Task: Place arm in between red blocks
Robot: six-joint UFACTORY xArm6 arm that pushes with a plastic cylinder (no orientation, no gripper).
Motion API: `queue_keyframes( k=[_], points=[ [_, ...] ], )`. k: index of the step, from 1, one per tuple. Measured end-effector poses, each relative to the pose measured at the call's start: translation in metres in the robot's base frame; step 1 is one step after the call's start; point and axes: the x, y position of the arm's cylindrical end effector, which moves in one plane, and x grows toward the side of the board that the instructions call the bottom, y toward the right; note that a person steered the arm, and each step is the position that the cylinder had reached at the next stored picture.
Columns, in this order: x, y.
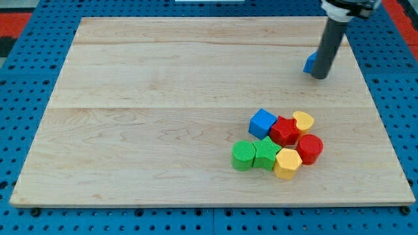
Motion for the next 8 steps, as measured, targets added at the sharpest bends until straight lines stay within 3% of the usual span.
queue_keyframes(
  k=[1, 3, 4, 5, 7, 8],
  points=[
    [-0.028, 0.019],
    [-0.093, -0.054],
    [-0.077, -0.052],
    [-0.006, -0.007],
    [0.08, 0.031],
    [0.12, -0.009]
  ],
)
